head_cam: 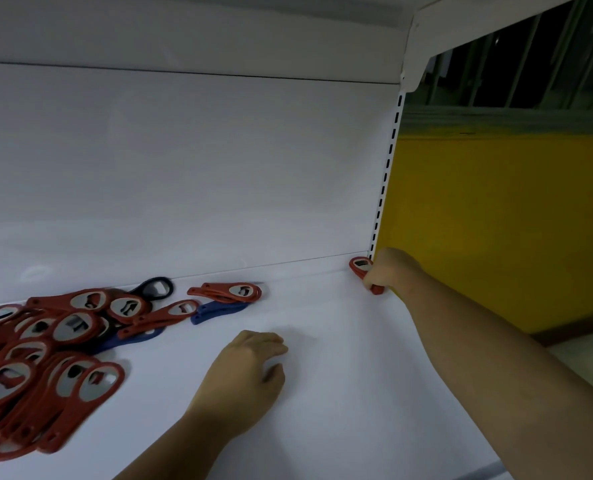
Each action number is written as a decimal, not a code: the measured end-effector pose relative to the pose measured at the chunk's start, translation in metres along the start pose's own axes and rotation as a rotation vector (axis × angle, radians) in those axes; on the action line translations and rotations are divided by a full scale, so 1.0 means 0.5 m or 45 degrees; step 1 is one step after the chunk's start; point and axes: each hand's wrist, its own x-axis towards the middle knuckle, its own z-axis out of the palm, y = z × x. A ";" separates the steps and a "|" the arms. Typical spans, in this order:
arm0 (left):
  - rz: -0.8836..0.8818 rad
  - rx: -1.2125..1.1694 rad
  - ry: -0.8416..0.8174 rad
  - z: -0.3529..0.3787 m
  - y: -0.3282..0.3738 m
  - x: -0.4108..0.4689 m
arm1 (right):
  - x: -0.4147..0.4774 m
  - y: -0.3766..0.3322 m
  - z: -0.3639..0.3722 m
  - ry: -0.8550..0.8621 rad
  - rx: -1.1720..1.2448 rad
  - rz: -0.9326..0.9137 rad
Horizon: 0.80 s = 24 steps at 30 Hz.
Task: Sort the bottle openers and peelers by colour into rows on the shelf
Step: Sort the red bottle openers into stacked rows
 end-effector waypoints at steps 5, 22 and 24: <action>0.016 -0.014 0.011 -0.004 0.007 0.000 | -0.006 0.011 -0.002 0.081 0.068 -0.019; -0.527 -0.627 0.415 -0.037 0.005 -0.015 | -0.172 -0.280 0.187 0.217 0.565 -0.227; -0.524 -0.677 0.406 -0.036 0.001 -0.012 | -0.169 -0.290 0.193 0.251 0.406 -0.249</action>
